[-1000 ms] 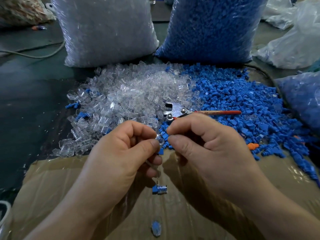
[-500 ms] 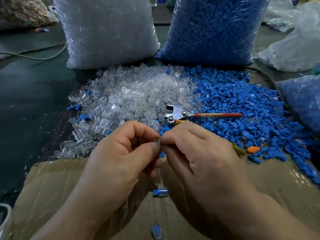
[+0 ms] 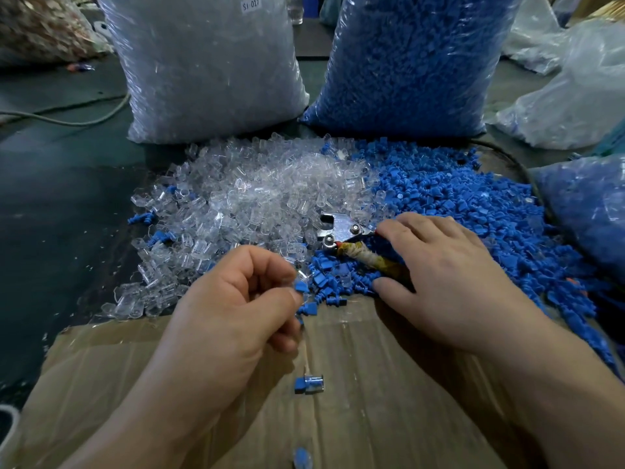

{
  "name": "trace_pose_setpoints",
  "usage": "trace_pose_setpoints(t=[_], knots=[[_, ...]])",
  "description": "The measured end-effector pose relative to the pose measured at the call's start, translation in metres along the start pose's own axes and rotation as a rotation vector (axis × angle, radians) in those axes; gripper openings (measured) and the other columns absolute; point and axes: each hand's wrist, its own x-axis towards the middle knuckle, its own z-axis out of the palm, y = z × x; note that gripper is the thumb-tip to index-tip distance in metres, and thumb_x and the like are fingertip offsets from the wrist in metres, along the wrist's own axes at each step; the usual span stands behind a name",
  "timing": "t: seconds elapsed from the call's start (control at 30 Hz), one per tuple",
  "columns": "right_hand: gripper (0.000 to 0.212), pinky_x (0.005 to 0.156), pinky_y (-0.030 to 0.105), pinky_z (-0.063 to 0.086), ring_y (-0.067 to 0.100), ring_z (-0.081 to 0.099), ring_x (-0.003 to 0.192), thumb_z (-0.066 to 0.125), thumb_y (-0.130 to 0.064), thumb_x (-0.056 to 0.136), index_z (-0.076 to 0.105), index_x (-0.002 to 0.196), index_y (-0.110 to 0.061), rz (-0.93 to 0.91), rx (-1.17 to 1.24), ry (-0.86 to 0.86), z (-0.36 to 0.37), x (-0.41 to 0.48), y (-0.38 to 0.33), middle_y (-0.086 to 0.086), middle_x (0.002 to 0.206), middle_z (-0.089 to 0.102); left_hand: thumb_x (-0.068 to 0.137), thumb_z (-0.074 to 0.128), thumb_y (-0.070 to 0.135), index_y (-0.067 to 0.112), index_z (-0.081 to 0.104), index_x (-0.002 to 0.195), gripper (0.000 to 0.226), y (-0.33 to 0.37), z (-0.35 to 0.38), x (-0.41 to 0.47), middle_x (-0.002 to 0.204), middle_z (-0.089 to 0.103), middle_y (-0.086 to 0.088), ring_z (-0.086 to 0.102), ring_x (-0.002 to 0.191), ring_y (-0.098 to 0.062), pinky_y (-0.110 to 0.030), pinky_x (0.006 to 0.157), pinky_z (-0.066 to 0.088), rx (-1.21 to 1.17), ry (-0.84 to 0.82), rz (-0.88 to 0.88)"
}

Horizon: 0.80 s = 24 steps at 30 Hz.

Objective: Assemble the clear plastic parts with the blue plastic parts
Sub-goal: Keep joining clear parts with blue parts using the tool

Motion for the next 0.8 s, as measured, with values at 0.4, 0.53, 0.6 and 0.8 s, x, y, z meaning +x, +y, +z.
trace_pose_setpoints(t=[0.4, 0.53, 0.6, 0.8], knots=[[0.062, 0.093, 0.044, 0.031, 0.023, 0.037, 0.110, 0.058, -0.050, 0.079, 0.041, 0.135, -0.033, 0.054, -0.070, 0.094, 0.001, 0.014, -0.009, -0.006, 0.118, 0.052, 0.085, 0.066, -0.001, 0.028, 0.071, 0.079, 0.031, -0.001, -0.001, 0.000, 0.059, 0.066, -0.008, 0.062, 0.048, -0.017, -0.022, 0.047, 0.052, -0.002, 0.001, -0.007], [0.052, 0.087, 0.042, 0.032, 0.019, 0.035, 0.099, 0.052, -0.047, 0.077, 0.049, 0.125, -0.027, 0.092, 0.012, 0.237, -0.006, 0.009, -0.004, -0.003, 0.109, 0.054, 0.087, 0.065, -0.002, 0.028, 0.070, 0.075, 0.033, -0.001, -0.002, 0.001, 0.059, 0.065, -0.006, 0.062, 0.049, -0.019, -0.022, 0.047, 0.051, -0.022, 0.014, -0.009], [0.049, 0.081, 0.036, 0.032, 0.015, 0.035, 0.095, 0.044, -0.044, 0.080, 0.047, 0.124, -0.024, 0.081, 0.125, 0.299, -0.012, 0.005, -0.005, -0.005, 0.103, 0.050, 0.087, 0.065, -0.002, 0.028, 0.070, 0.074, 0.033, -0.001, -0.003, 0.001, 0.060, 0.066, -0.006, 0.061, 0.048, -0.018, -0.020, 0.046, 0.050, -0.036, 0.031, -0.016], [0.033, 0.059, 0.018, 0.029, 0.005, 0.047, 0.073, 0.043, -0.047, 0.081, 0.055, 0.106, -0.029, -0.149, 0.211, 0.262, -0.024, -0.016, -0.018, -0.013, 0.085, 0.052, 0.088, 0.062, -0.005, 0.026, 0.069, 0.076, 0.034, -0.002, -0.008, 0.001, 0.061, 0.065, -0.005, 0.060, 0.049, -0.019, -0.023, 0.046, 0.050, -0.082, 0.082, 0.024]])
